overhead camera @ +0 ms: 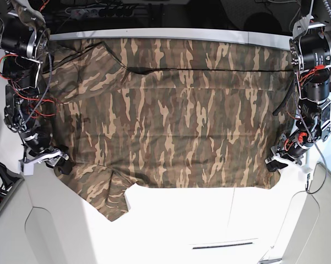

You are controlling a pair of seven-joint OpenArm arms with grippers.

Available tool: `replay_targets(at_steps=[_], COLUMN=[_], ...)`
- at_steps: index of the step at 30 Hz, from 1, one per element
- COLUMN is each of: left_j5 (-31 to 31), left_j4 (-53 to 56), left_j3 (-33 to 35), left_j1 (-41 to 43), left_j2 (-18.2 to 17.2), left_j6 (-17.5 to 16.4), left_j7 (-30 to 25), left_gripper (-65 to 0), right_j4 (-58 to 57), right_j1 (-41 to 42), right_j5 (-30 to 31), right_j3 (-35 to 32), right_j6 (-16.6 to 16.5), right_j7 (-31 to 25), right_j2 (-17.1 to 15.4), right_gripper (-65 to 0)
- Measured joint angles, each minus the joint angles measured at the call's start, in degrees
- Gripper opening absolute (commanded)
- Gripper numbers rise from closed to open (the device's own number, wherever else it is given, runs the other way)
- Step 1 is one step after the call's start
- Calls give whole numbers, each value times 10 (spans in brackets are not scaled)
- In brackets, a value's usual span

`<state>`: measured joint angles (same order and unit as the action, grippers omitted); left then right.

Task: Fold the T-shirt properly
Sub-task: 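Reach both grippers to the shirt's hem corners and grasp them, then fold the hem up over the shoulder edge with both grippers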

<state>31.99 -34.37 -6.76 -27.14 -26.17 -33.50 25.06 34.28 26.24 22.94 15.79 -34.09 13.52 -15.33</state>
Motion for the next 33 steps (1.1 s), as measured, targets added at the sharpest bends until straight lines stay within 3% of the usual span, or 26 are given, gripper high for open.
replay_targets(at_steps=[6,9,12,21,27,33], left_j5=[0,0,-1,34,95,158], left_j4=[1,0,-2,-70,-115,-168], left_j3=[0,0,0,3,3,4], left_j1=[2,1,2,11,13,39], left_j2=[0,0,-2,-23,-45,-90], left_j6=[0,-5,-32,-46,-56,-58], left_j7=[4,4,14,121,202,222], left_gripper=[-650,-650,-650,-650,-650,-650], right_j4=[23,44,70,173,236,294], right_j1=[-4,-8,-9,-17,-19,-29], right_j5=[-10,-20,-26,-26,47,146], right_j3=[-12,-12,-13,-13,-14,-15], right_j6=[5,6,9,11,12,12], right_j7=[18,35,73,172,291,392], right_j2=[3,3,3,3,-19,-56], right_gripper=[-646,-650,-650,-650,-650,-650])
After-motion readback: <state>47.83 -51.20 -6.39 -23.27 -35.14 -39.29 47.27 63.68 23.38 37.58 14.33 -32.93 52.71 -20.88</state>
